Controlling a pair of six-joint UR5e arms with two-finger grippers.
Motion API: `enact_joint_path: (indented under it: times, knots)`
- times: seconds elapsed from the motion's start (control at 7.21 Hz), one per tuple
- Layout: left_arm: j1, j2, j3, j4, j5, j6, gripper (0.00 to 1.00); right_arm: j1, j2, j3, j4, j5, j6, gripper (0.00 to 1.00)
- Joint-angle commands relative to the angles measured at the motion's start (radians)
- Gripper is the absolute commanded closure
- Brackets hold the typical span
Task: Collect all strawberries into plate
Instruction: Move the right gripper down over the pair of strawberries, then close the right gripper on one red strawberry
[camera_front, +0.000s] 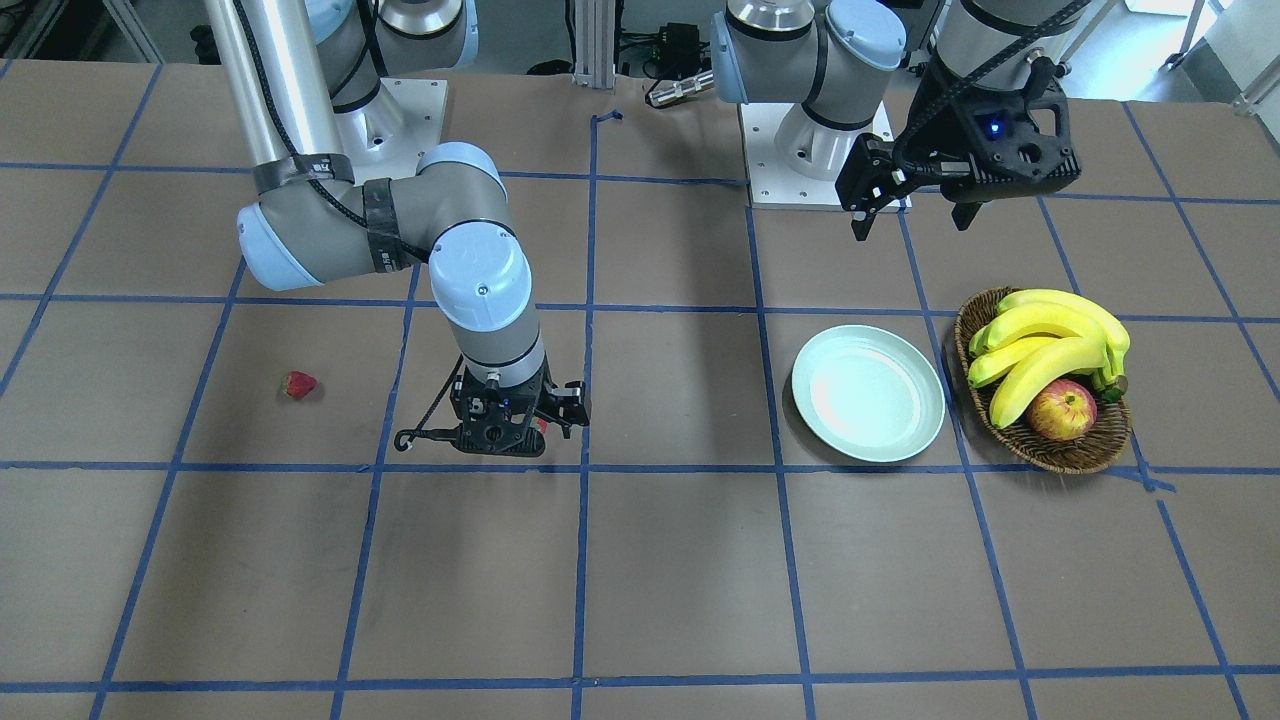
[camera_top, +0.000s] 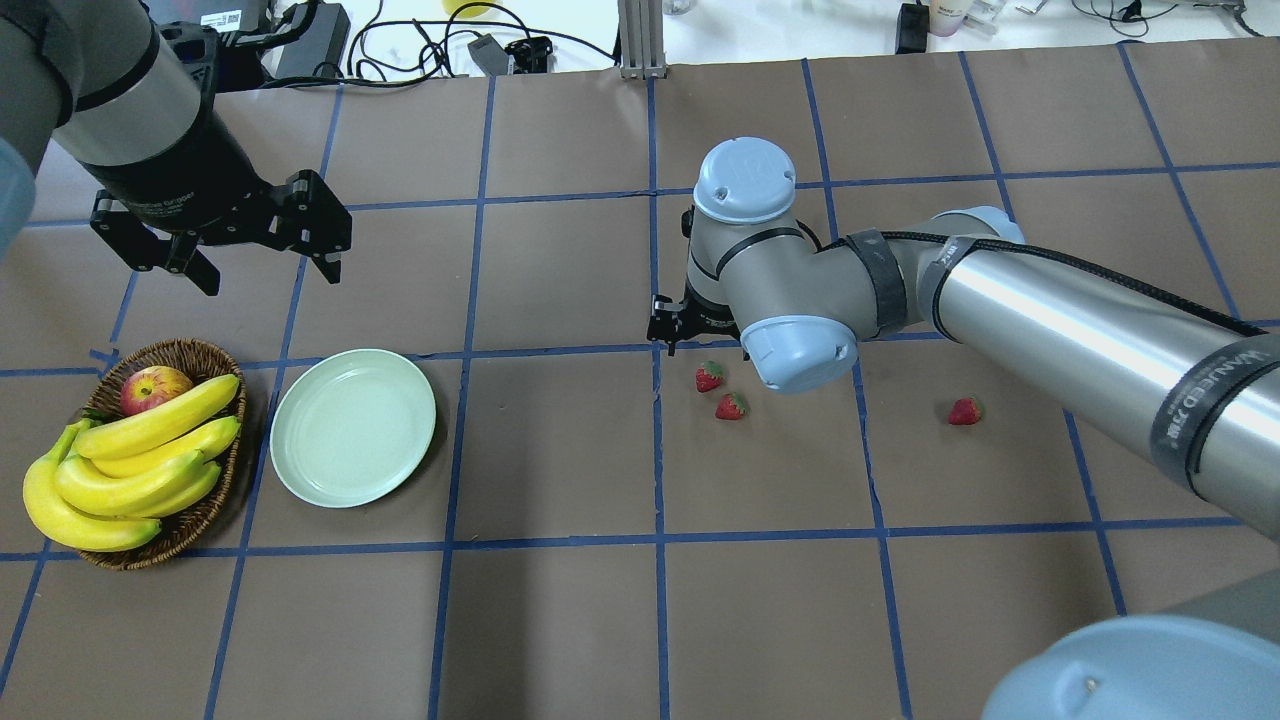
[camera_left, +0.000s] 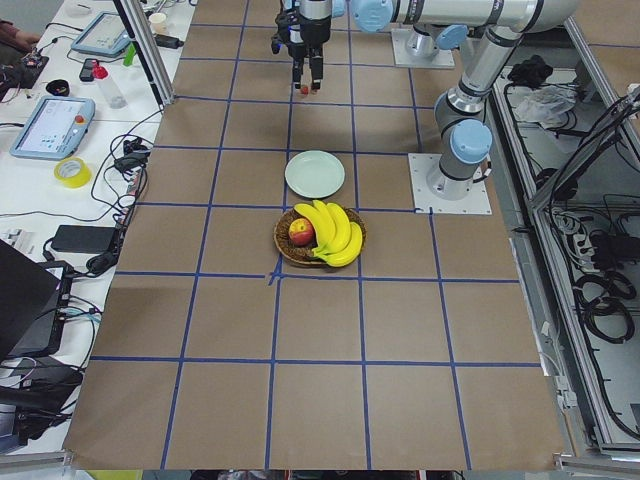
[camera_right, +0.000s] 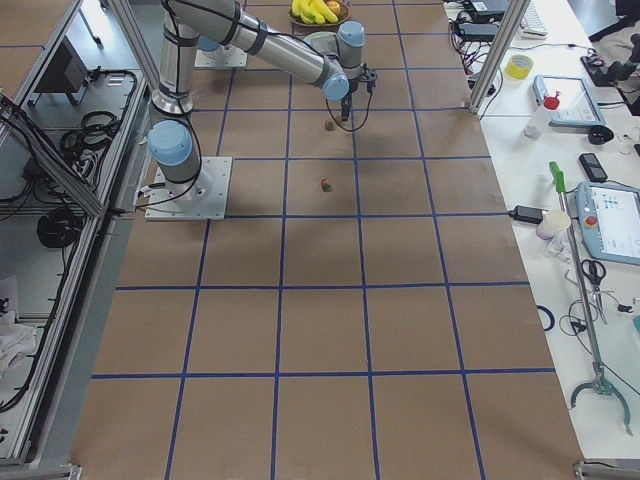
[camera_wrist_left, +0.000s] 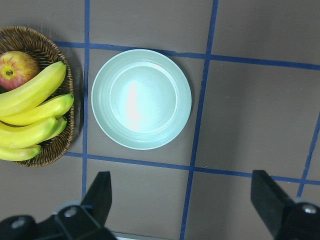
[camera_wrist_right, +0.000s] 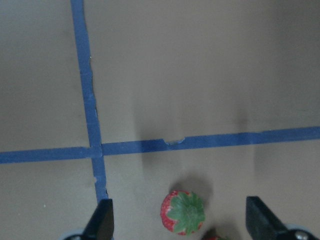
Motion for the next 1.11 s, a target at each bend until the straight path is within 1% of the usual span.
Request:
enact_joint_path:
  times: [0.0,0.14,0.28,0.42,0.55,0.69,0.97]
  knots:
    - [0.000,0.000,0.000,0.002,0.001,0.000,0.00,0.001,0.037,0.008,0.003,0.013,-0.015,0.10]
    - [0.000,0.000,-0.001,0.002,0.001,0.000,0.00,0.001,0.035,0.010,0.009,0.015,-0.035,0.10]
    - [0.000,-0.002,-0.001,0.009,0.001,0.000,0.00,0.001,0.037,0.010,0.017,0.016,-0.033,0.19]
    - [0.000,-0.003,-0.001,0.008,0.003,0.002,0.00,0.001,0.037,0.010,0.025,0.016,-0.033,0.44]
    - [0.000,-0.003,-0.001,0.009,0.001,0.000,0.00,0.001,0.037,0.010,0.032,0.016,-0.033,0.57]
    - [0.000,-0.003,-0.003,0.009,0.003,0.000,0.00,0.001,0.037,0.008,0.046,0.016,-0.044,0.64]
    - [0.000,-0.005,-0.001,0.011,0.001,0.002,0.00,0.002,0.028,-0.021,0.054,0.016,-0.061,0.72]
